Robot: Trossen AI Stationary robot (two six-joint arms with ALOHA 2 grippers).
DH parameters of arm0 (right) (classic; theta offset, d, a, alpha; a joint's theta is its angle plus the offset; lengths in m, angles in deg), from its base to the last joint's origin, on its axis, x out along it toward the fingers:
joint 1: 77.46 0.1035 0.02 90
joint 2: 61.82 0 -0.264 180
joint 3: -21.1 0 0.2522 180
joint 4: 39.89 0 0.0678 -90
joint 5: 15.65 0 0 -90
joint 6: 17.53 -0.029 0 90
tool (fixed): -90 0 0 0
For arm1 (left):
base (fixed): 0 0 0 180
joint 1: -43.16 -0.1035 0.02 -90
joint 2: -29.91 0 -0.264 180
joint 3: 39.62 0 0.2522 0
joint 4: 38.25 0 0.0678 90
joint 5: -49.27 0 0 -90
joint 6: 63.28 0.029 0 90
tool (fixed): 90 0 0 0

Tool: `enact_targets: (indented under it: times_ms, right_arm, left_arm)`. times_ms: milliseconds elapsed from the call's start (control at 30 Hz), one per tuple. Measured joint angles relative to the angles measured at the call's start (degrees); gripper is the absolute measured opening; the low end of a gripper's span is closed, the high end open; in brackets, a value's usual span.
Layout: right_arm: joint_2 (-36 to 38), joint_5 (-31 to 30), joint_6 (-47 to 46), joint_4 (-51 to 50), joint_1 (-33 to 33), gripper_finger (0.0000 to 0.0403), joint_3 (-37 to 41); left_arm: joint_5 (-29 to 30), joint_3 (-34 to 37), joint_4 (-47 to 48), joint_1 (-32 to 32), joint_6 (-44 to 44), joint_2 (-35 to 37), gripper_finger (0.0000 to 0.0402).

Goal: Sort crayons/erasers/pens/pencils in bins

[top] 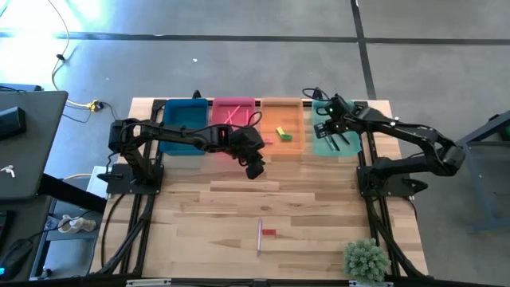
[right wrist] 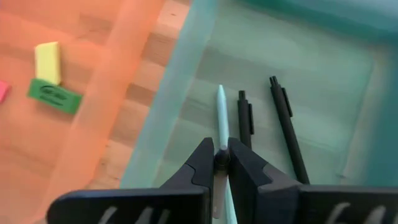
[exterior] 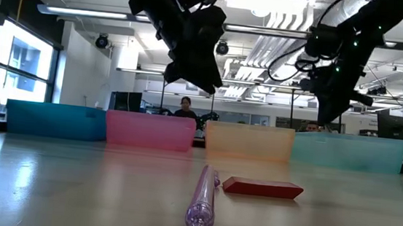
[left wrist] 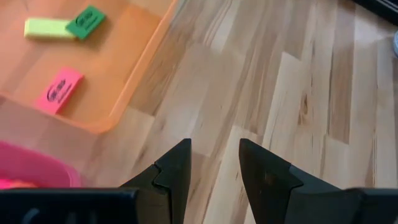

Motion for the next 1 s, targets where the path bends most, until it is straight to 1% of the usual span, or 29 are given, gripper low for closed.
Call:
enact_targets:
  times_ms: [233, 367, 533, 667, 767, 867, 1000]
  right_arm:
    - [0.0, -0.9, -0.8, 4.0, -2.1, 0.0012, 3.8]
    - [0.0, -0.6, -1.1, 4.6, -3.3, 0.0012, 5.1]
    - [0.0, 1.7, -2.3, 4.0, -3.9, 0.0012, 5.6]
    - [0.0, 1.7, -3.1, 4.9, -3.9, 0.0015, 5.6]
    - [0.0, 1.4, -3.8, 5.9, -3.9, 0.0030, 5.6]
    - [0.0, 1.4, -4.1, 6.4, -3.9, 0.0060, 5.6]
    - [0.0, 1.4, -5.3, 6.4, -3.9, 0.0103, 5.6]
  left_arm:
    - [0.0, 0.0, 2.8, 0.0, -5.6, 0.0, 0.0122]
    - [-0.4, 0.0, 4.7, 0.0, -6.0, 0.0, 0.0122]
    - [-3.8, 0.0, 6.3, 0.0, -6.0, 0.0, 0.0122]
    - [-3.9, 0.0, 7.9, 0.6, -6.0, 0.0, 0.0122]
    - [-3.9, 0.0, 9.6, 1.2, -6.0, 0.0, 0.0122]
    - [-3.9, 0.0, 11.8, 1.9, -6.4, 0.0, 0.0122]
    - [-3.9, 0.0, 13.0, 3.3, -12.3, 0.0, 0.0122]
